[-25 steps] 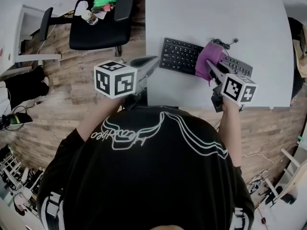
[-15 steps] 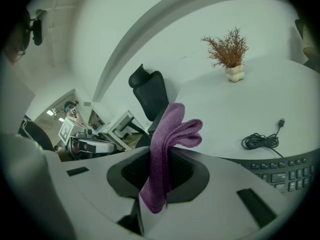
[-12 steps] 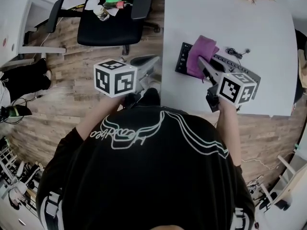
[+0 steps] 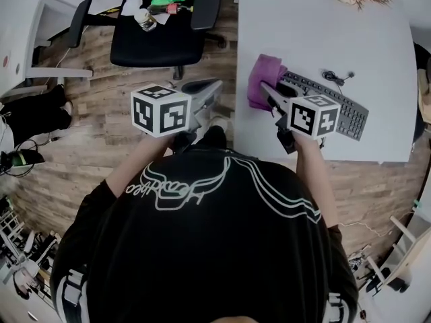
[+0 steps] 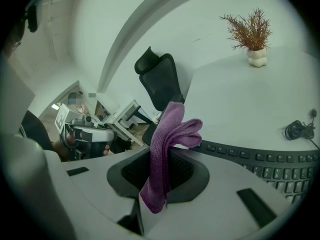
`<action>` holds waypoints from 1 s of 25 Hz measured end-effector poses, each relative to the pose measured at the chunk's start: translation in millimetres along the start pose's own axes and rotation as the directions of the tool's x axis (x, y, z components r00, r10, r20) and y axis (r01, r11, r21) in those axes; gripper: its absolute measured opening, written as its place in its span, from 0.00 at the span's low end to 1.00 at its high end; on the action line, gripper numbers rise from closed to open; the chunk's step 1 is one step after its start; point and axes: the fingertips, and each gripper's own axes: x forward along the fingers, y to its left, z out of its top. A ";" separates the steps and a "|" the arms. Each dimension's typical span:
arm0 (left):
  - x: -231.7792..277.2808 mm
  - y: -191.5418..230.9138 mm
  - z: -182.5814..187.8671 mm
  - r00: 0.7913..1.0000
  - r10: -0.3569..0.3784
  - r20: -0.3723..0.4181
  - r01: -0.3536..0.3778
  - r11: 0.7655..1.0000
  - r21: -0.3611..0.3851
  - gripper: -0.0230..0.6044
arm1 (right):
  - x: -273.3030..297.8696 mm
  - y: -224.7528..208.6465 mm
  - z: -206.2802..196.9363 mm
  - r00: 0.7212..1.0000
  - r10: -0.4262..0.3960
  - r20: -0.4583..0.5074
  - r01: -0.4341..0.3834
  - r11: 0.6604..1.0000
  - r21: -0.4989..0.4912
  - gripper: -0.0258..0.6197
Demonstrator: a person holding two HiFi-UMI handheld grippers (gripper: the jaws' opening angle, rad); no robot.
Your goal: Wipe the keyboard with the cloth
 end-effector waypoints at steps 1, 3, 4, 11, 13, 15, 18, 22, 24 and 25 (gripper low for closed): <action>0.9 -0.1 0.5 1.000 -0.003 -0.001 0.003 1.000 0.001 0.04 | 4.3 -2.8 -2.9 1.000 -0.004 -0.010 0.004 1.000 0.004 0.12; 3.1 -1.4 0.8 1.000 -0.010 -0.003 0.010 1.000 0.004 0.04 | 11.7 -10.5 -9.3 1.000 -0.015 -0.027 0.016 1.000 0.014 0.12; 4.2 -2.5 0.1 1.000 -0.012 -0.007 0.012 1.000 0.005 0.04 | 14.3 -14.7 -12.8 0.999 -0.022 -0.033 0.022 1.000 0.020 0.12; 10.6 -7.3 -5.1 1.000 -0.006 -0.021 0.007 1.000 0.002 0.04 | 17.0 -36.4 -27.1 0.998 -0.045 -0.054 0.047 0.997 0.053 0.12; 13.1 -9.3 -6.8 1.000 -0.005 -0.024 0.005 1.000 0.000 0.04 | 16.5 -39.2 -29.1 0.997 -0.049 -0.060 0.052 0.997 0.048 0.12; 15.8 -12.4 -7.8 1.000 -0.003 -0.024 0.003 1.000 -0.001 0.04 | 15.4 -40.9 -31.0 0.997 -0.049 -0.066 0.052 0.998 0.045 0.12; 18.7 -16.7 -8.1 1.000 -0.002 -0.024 0.002 1.000 -0.001 0.04 | 13.7 -42.5 -32.3 0.997 -0.042 -0.067 0.046 0.998 0.048 0.12; 23.2 -19.1 -10.1 1.000 0.005 -0.023 -0.005 1.000 -0.005 0.04 | 11.3 -47.2 -34.3 0.997 -0.039 -0.069 0.041 0.998 0.042 0.12; 25.8 -22.1 -11.2 1.000 0.008 -0.023 -0.008 1.000 -0.006 0.04 | 6.4 -51.8 -36.3 0.996 -0.048 -0.074 0.051 0.998 0.038 0.12; 27.3 -24.1 -11.8 1.000 0.008 -0.024 -0.008 1.000 -0.006 0.04 | 3.5 -53.6 -37.2 0.996 -0.051 -0.075 0.054 0.998 0.037 0.12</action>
